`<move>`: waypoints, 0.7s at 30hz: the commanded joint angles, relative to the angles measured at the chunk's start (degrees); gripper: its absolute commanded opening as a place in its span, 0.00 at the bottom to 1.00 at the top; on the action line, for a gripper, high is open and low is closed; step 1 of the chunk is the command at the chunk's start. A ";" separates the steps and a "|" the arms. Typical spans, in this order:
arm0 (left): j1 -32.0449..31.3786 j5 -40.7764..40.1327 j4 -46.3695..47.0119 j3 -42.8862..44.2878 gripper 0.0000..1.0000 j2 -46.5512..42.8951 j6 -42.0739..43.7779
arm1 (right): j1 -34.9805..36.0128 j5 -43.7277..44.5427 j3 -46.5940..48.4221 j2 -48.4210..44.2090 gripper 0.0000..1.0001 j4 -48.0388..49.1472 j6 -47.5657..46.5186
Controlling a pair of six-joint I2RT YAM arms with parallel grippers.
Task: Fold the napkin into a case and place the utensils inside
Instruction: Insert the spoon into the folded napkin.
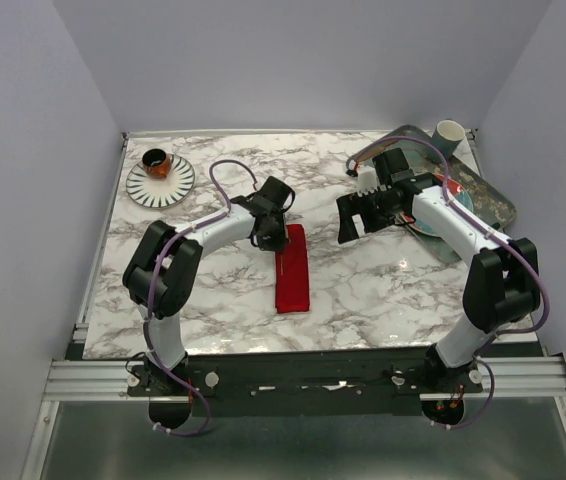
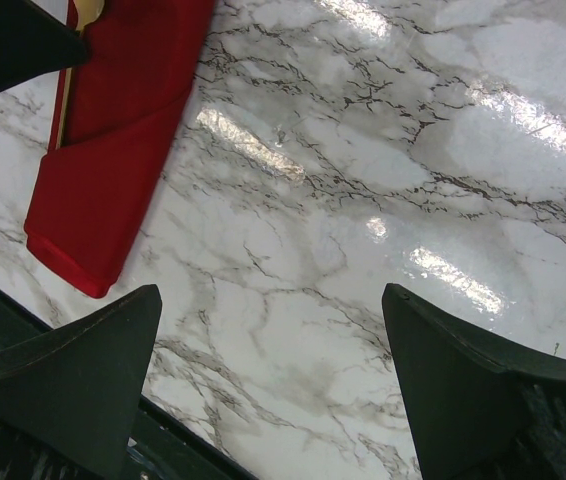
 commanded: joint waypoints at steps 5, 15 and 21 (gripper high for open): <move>-1.24 1.51 -0.73 -0.92 0.05 -1.93 -1.31 | -0.37 0.09 1.09 1.13 1.00 -0.26 0.37; -1.16 -2.51 -3.19 3.29 0.40 -3.60 1.41 | -0.37 0.36 1.09 0.52 1.00 -0.35 0.37; 6.54 0.16 -5.74 8.92 0.43 -9.83 14.46 | -0.37 0.36 1.44 -0.01 1.00 -0.70 0.28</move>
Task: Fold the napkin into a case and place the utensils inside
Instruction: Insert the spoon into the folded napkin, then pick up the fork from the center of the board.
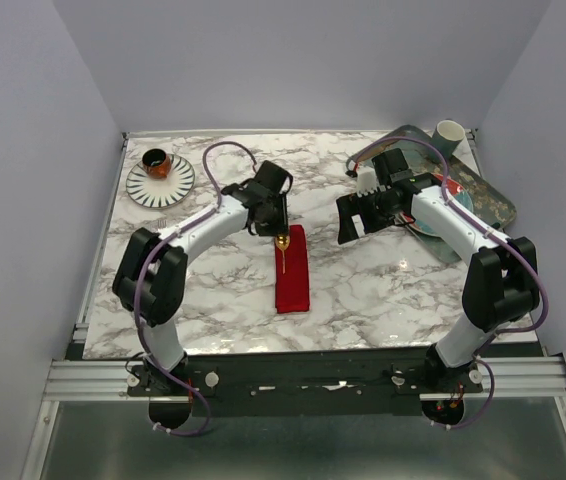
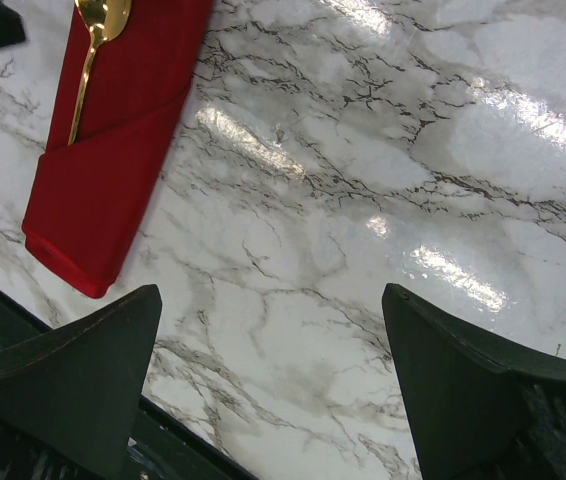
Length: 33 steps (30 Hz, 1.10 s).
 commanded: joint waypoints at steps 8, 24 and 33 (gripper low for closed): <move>30.44 10.87 -19.03 4.77 0.43 -14.22 41.89 | -0.28 -1.07 1.51 -0.80 1.00 -0.94 0.02; 49.36 5.68 -19.74 3.36 0.38 -2.11 59.69 | -0.37 -2.04 2.04 1.04 1.00 -1.47 0.10; 48.31 6.30 -18.95 5.91 0.46 5.54 58.10 | -0.28 -1.60 1.33 1.57 1.00 -1.29 -0.25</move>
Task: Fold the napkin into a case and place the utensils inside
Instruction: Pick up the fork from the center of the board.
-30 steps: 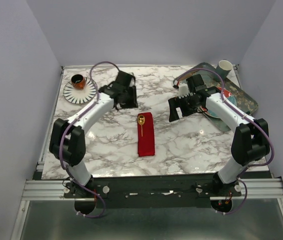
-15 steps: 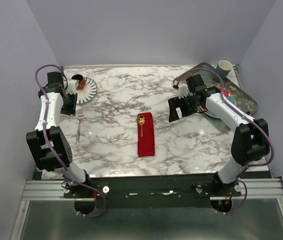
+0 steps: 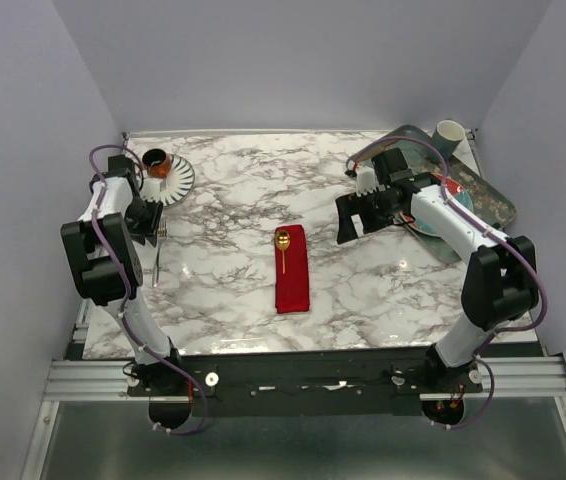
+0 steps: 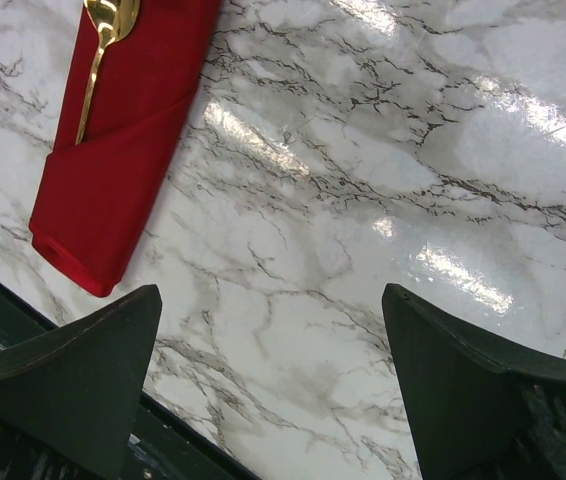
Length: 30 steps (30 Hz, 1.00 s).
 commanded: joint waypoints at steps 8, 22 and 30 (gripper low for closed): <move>-1.71 0.83 2.24 0.35 0.44 4.49 -0.50 | -0.37 -0.79 1.09 1.51 1.00 -1.16 -0.05; -2.41 3.11 3.82 -1.05 0.25 5.81 -3.57 | -0.37 -0.61 1.18 2.04 1.00 -1.25 -0.05; -5.05 5.57 4.44 -1.50 0.00 2.30 -10.42 | -0.37 -0.35 1.54 1.69 1.00 -1.43 0.04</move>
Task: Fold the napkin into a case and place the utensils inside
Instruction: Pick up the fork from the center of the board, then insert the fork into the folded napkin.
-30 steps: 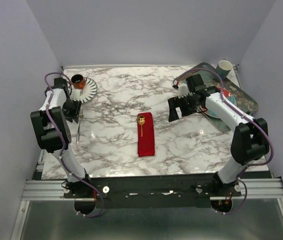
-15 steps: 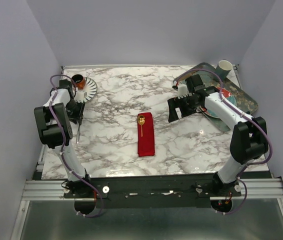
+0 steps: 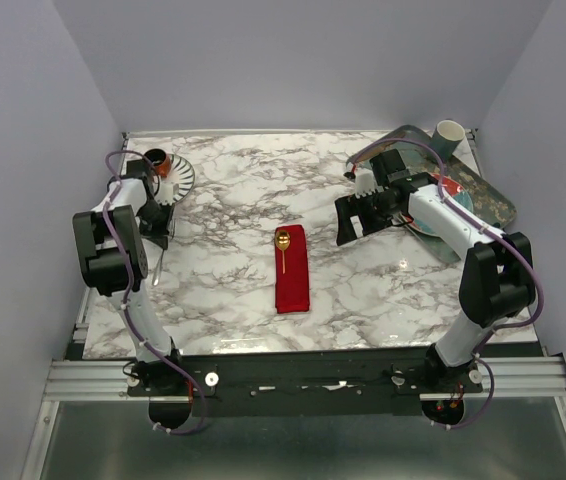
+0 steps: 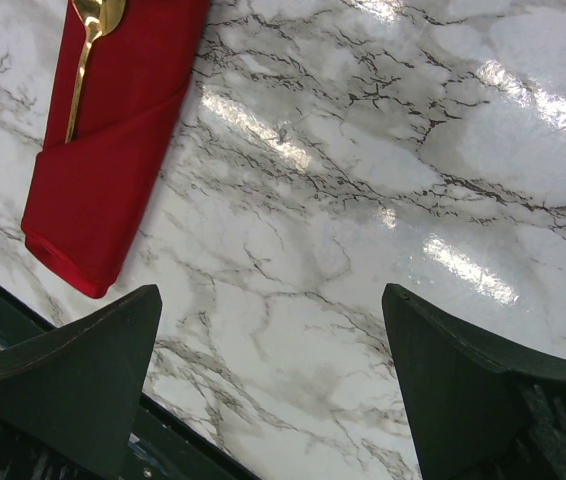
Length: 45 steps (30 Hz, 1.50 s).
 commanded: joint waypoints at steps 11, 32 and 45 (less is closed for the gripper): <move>-22.81 -2.20 7.74 7.65 0.00 -14.22 -35.88 | -0.37 0.88 0.83 -0.99 1.00 -1.23 -0.05; -48.15 -16.80 19.97 12.59 0.00 -1.22 -49.99 | -0.37 1.06 1.27 -0.20 1.00 -0.70 -0.23; -48.86 -18.13 19.09 12.15 0.00 1.94 -48.32 | -0.28 0.88 1.27 -0.37 1.00 -0.79 -0.23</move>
